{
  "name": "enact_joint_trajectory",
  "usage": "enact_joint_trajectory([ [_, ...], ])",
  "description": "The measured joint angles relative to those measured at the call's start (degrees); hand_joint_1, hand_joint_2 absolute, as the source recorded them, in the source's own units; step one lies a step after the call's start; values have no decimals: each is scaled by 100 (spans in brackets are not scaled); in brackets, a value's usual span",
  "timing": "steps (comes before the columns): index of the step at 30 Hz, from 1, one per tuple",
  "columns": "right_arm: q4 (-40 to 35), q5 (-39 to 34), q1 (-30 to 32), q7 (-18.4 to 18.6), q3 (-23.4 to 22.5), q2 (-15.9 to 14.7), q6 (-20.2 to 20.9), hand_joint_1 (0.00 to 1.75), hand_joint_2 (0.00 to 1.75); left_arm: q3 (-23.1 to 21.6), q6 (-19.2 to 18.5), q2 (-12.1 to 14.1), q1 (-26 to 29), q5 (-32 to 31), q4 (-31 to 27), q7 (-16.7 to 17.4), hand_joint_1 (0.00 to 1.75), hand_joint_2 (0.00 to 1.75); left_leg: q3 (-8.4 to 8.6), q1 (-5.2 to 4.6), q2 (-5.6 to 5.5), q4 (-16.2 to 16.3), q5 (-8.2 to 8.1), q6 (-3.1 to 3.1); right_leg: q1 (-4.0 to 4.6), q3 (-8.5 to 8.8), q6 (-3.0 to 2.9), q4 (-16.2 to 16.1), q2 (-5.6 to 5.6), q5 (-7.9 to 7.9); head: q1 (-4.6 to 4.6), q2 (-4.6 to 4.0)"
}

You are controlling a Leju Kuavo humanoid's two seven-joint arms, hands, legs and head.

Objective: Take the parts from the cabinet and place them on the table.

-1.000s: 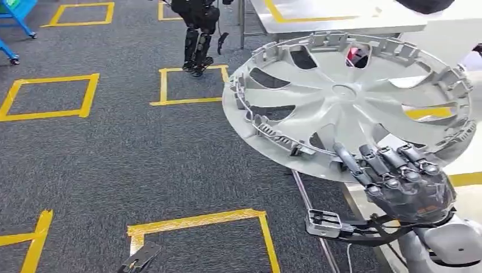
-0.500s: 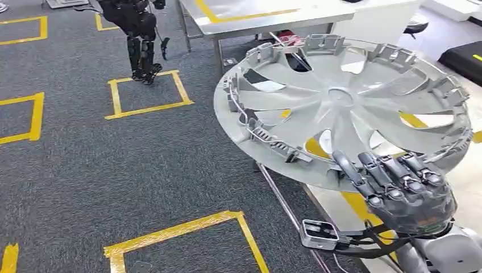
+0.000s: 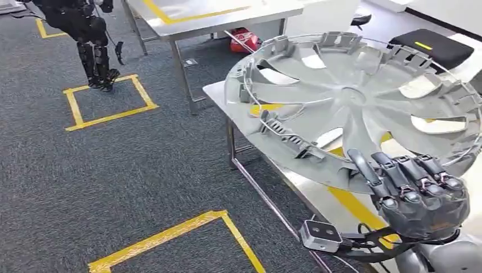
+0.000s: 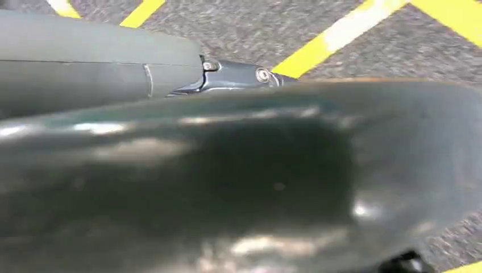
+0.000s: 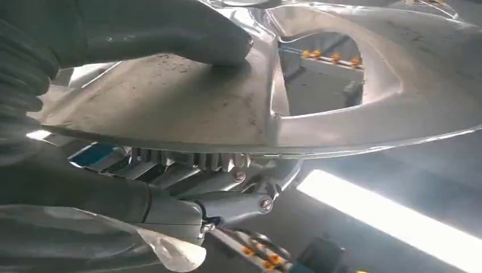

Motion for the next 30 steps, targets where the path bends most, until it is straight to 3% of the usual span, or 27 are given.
enact_joint_trajectory([
  [1, 4, 0, -12, 22, 2, -4, 0, 175, 175, 0, -22, -9, 3, -29, -28, 42, 0, 0, -2, -39, 31, 21, -28, -45, 31, 91, -74, -28, 5, -10, -4, -2],
  [2, 4, 0, -20, 63, 2, -13, 0, 175, 175, 0, -35, -6, 3, -70, -45, 56, 0, 0, 13, -38, 74, 17, -25, -67, 33, 67, -130, -19, 83, -4, -22, 0],
  [5, -2, 0, -12, 160, 2, -44, 0, 175, 175, -22, -35, -13, -5, -171, -197, 170, 0, 0, 43, -13, 224, 16, -57, -164, 45, 56, -245, -36, 265, 34, -15, 0],
  [6, -26, 0, 8, 175, 0, -50, 0, 175, 175, -26, -35, -7, -22, -179, -275, 199, 0, 0, 21, 19, -20, 119, -149, -206, 24, 59, -271, -47, 316, 45, -31, -2],
  [7, -35, 0, 5, 181, 0, -52, 0, 175, 175, -33, -39, -7, -31, -186, -321, 227, 0, 0, -87, 25, -215, 383, -323, -210, 22, 60, -308, -47, 347, 46, -42, 0],
  [8, -39, 0, 6, 181, 0, -52, 0, 175, 175, -37, -54, -7, -32, -186, -360, 266, 0, 0, -282, 25, -320, 830, -561, -212, 24, 61, -333, -47, 404, 48, -57, 0],
  [9, -42, 0, 20, 177, 0, -52, 0, 175, 175, -44, -83, -7, -24, -186, -398, 291, 0, 0, -542, 22, -370, 1395, -804, -213, 33, 62, -341, -46, 476, 46, -52, -2],
  [10, -52, 0, 52, 181, -20, -55, 0, 175, 175, -50, -118, -4, 4, -181, -431, 343, 0, 0, -740, 21, -380, 1793, -913, -205, 45, 65, -343, -45, 559, 47, -52, -2],
  [11, -68, 2, 93, 188, -37, -61, 0, 175, 175, -61, -122, -4, 40, -177, -474, 358, 0, 0, -820, 20, -385, 1922, -898, -192, 56, 71, -343, -43, 637, 47, -55, 0],
  [12, -85, 2, 132, 197, -46, -74, 0, 175, 175, -70, -129, -4, 68, -177, -522, 360, 0, 0, -784, 16, -390, 1809, -758, -165, 68, 79, -343, -42, 717, 47, -52, -2],
  [14, -105, 0, 167, 205, -63, -85, 0, 175, 175, -85, -129, -4, 77, -177, -573, 363, 0, 0, -423, 0, -481, 948, -216, -79, 76, 91, -342, -39, 876, 48, -52, -2],
  [15, -120, 2, 179, 212, -66, -85, 0, 175, 175, -98, -129, 11, 77, -177, -596, 363, 0, 0, -179, -16, -683, 394, 36, -28, 70, 95, -336, -39, 946, 51, -50, -2],
  [16, -122, 2, 182, 223, -68, -87, 0, 175, 175, -107, -129, 35, 79, -177, -610, 365, 0, 0, -70, -16, -903, 152, 19, 21, 92, 82, -316, -20, 990, 50, -50, -2],
  [18, -136, 0, 196, 245, -72, -98, 0, 175, 175, -135, -129, 37, 99, -177, -653, 400, 0, 0, -30, -27, -817, 64, -7, -6, 54, 37, -255, -23, 1111, 68, -46, 0],
  [20, -157, 0, 233, 256, -72, -107, 0, 175, 175, -166, -129, 37, 123, -177, -723, 437, 0, 0, -15, -18, -707, 11, 21, 29, 43, 7, -170, -62, 1237, 96, -48, -2],
  [21, -168, 0, 261, 253, -72, -111, 0, 175, 175, -173, -127, 43, 123, -177, -756, 446, 0, 0, 12, 28, -614, -84, 71, 57, 42, -46, -174, -14, 1126, 62, -53, -2],
  [22, -175, 0, 258, 251, -72, -120, 0, 175, 175, -173, -116, 48, 133, -177, -782, 444, 0, 0, 24, 18, -569, -115, 87, 82, 71, -142, -149, 165, 805, -92, -17, 0],
  [23, -175, 0, 247, 245, -72, -133, 0, 175, 175, -179, -120, 48, 140, -177, -798, 444, 0, 0, 20, 15, -493, -115, 90, 92, 58, -326, -117, 552, 605, -317, 9, -2],
  [25, -175, 0, 254, 240, -72, -135, 0, 175, 175, -197, -120, 48, 176, -177, -804, 446, 0, 0, 22, 7, -343, -111, 76, 94, 36, -729, -59, 1423, 481, -688, 4, 0],
  [26, -175, 0, 256, 238, -72, -138, 0, 175, 175, -199, -120, 50, 193, -177, -811, 446, 0, 0, 22, 7, -265, -107, 69, 90, 23, -839, -30, 1647, 467, -730, 9, 0],
  [27, -173, 0, 264, 238, -72, -140, 0, 175, 175, -201, -120, 50, 200, -177, -813, 446, 0, 0, 25, 10, -188, -104, 59, 84, 7, -804, -6, 1583, 449, -625, 9, 0],
  [28, -173, 0, 271, 238, -72, -140, 0, 175, 175, -201, -120, 48, 199, -177, -815, 446, 0, 0, 31, 14, -130, -99, 46, 69, -6, -653, 8, 1304, 420, -452, 9, 0],
  [29, -175, 0, 280, 238, -72, -140, 0, 175, 175, -203, -122, 44, 197, -177, -828, 446, 0, 0, 40, 21, -71, -87, 28, 49, -22, -365, 17, 784, 359, -203, 7, 0],
  [30, -175, 0, 281, 236, -72, -140, 0, 175, 175, -205, -127, 39, 195, -177, -844, 446, 0, 0, 53, 26, -18, -62, -1, 10, -25, -19, 32, 178, 178, 19, 11, 0],
])
